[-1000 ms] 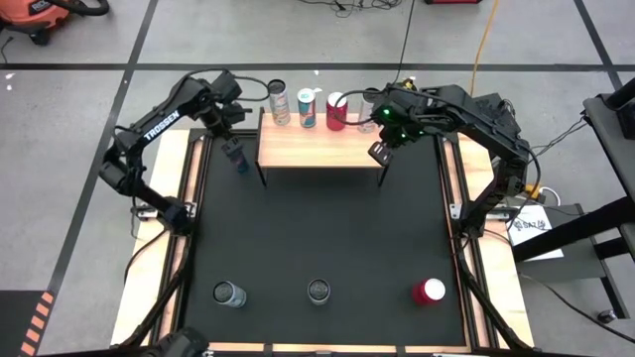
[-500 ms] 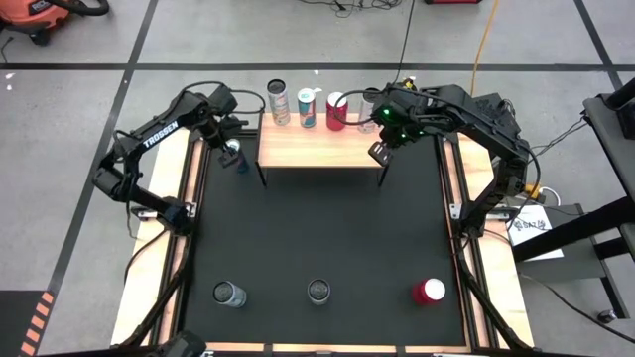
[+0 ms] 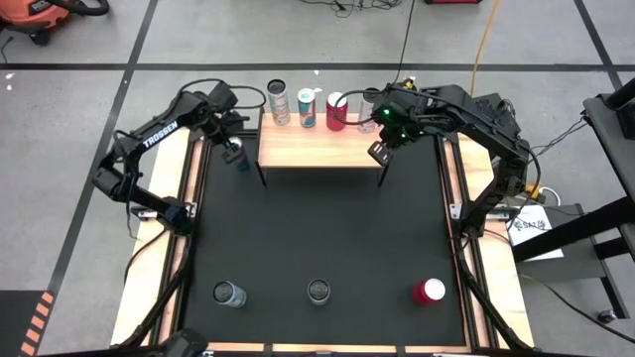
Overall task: Place canned beverage on shelf
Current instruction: Put the blue soda can on the shelf
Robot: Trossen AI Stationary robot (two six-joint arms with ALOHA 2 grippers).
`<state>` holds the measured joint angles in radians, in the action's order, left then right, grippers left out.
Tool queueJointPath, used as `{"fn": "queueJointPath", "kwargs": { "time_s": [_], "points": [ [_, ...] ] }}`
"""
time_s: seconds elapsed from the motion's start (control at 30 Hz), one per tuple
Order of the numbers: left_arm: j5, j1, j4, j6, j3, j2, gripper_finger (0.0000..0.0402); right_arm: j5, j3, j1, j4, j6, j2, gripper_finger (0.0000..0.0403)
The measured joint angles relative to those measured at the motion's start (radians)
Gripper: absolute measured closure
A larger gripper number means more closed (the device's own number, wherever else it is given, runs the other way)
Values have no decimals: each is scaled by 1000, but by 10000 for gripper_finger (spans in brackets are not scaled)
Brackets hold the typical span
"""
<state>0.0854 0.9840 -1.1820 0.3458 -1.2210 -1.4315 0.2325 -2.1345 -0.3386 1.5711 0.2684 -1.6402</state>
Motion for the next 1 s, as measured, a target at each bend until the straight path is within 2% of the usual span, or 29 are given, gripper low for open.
{"fn": "queueJointPath", "kwargs": {
  "time_s": [0.3, 0.57, 0.9, 1.0],
  "points": [
    [-6, 0, 86, 4, 84, 0, 52, -1, 0, 0, 0, 7, 0, 403],
    [-6, 0, 157, 4, 89, 0, 52, -1, -1, 0, 0, 7, 0, 403],
    [-5, 0, 156, 22, 89, 0, 52, -1, -1, 0, 0, 7, 0, 403],
    [29, 0, 154, 29, 89, 0, 52, 0, -1, 0, 0, 7, 0, 403]
  ]
}}
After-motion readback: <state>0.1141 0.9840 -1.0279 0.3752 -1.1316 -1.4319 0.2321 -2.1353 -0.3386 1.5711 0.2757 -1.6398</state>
